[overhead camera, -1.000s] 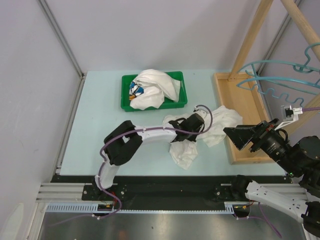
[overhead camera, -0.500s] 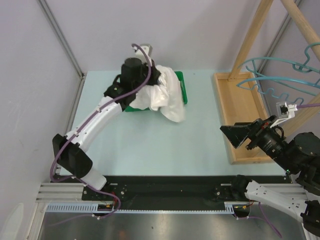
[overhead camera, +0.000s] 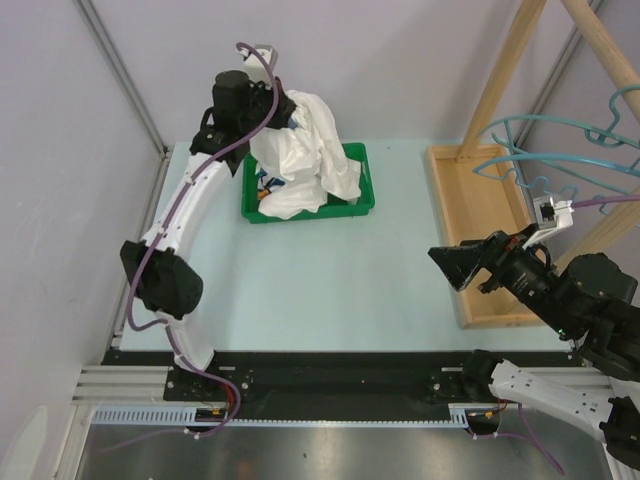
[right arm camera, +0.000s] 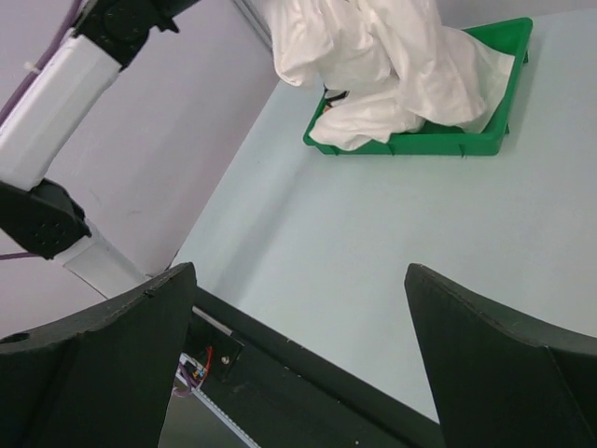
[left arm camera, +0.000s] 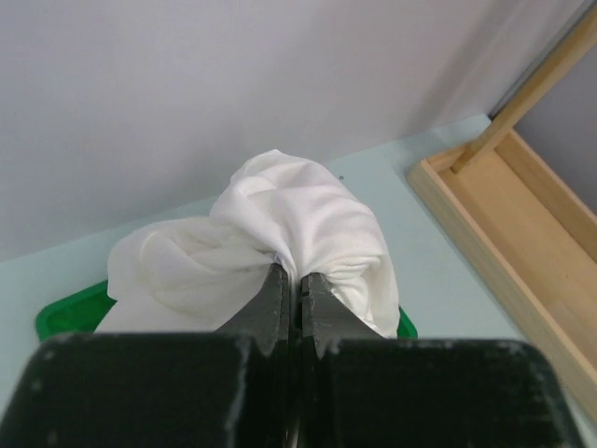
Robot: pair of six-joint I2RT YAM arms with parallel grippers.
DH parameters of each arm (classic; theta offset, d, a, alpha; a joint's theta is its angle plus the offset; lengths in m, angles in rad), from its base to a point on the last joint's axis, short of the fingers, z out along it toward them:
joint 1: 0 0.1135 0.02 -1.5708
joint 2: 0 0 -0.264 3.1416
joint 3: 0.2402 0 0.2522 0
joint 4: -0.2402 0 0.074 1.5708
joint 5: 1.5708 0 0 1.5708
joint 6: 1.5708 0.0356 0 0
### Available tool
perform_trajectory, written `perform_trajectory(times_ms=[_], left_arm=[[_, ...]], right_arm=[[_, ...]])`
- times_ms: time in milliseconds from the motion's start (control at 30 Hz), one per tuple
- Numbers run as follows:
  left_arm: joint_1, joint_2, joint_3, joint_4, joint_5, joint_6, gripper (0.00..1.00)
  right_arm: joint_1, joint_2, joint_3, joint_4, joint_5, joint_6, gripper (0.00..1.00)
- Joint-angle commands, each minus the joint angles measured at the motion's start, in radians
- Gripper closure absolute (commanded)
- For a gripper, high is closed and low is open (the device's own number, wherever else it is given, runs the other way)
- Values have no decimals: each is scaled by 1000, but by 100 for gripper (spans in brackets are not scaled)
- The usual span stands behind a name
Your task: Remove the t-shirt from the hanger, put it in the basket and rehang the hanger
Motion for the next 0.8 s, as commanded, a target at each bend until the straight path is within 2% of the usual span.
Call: perform_trajectory(times_ms=[0, 133, 367, 500, 633, 667, 767], left_arm=[[8, 116, 37, 53, 186, -2, 100], [8, 229, -50, 185, 213, -100, 100], [26, 346, -160, 191, 30, -368, 100], [58, 329, -303, 262, -14, -442, 100], [90, 352, -302, 254, 5, -447, 100], [97, 363, -287, 237, 19, -431, 98], [98, 360, -253, 200, 47, -393, 79]], right_arm=[[-3, 30, 28, 42, 0, -33, 0], [-3, 39, 23, 44, -2, -29, 1], [-3, 39, 3, 44, 0, -9, 0], [-3, 41, -20, 54, -13, -4, 0], [-3, 44, -55, 88, -31, 5, 0], [-3, 44, -64, 97, -39, 5, 0], [-3, 56, -92, 119, -62, 8, 0]])
